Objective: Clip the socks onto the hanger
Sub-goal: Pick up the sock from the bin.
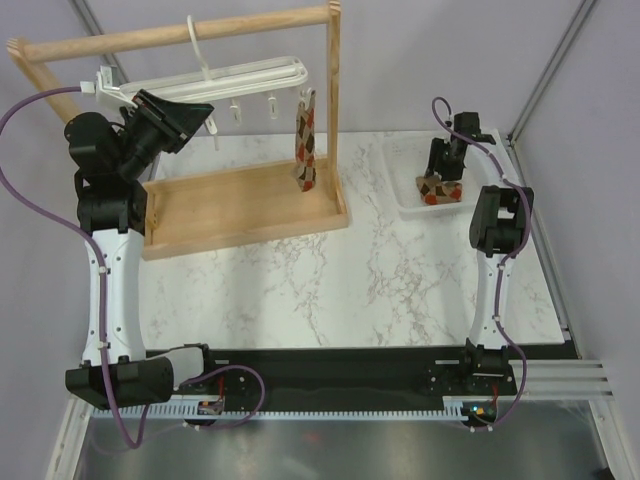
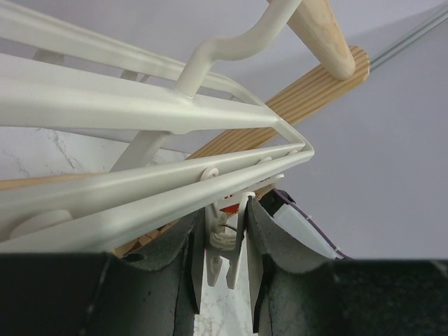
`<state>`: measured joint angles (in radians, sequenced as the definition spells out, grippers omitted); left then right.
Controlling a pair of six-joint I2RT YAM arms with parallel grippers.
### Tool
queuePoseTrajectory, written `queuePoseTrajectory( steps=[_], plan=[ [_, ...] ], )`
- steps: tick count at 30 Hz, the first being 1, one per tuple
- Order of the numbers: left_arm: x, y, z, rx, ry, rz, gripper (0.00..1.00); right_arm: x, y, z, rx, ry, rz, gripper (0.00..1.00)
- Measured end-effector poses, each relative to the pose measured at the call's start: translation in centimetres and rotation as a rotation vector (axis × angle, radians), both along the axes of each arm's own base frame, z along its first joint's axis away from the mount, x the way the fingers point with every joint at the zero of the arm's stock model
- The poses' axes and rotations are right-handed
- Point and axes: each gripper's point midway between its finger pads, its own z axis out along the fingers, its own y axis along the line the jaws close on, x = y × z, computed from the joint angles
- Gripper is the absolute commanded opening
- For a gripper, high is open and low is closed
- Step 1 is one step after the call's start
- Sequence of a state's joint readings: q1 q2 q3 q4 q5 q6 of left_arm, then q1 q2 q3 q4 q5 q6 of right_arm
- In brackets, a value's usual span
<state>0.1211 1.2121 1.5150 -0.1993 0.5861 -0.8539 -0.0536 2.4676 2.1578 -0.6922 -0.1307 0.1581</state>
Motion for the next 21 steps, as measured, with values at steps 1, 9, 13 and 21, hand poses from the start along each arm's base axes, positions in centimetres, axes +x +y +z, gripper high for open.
queuePoseTrajectory(
  steps=[1,9,13,21],
  plan=[
    [0.0,0.0,0.0,0.0,0.0,0.0,0.02,0.3,0.0,0.3,-0.003,-0.012,0.003,0.57],
    [0.0,0.0,0.0,0.0,-0.001,-0.001,0.02,0.7,0.9,-0.4,0.016,-0.015,0.031,0.14],
    [-0.1,0.0,0.1,0.0,-0.003,-0.001,0.02,1.1,1.9,0.0,0.063,-0.034,0.046,0.0],
    [-0.2,0.0,0.2,0.001,-0.006,-0.001,0.02,2.2,3.4,1.3,0.135,-0.091,0.044,0.0]
  ],
)
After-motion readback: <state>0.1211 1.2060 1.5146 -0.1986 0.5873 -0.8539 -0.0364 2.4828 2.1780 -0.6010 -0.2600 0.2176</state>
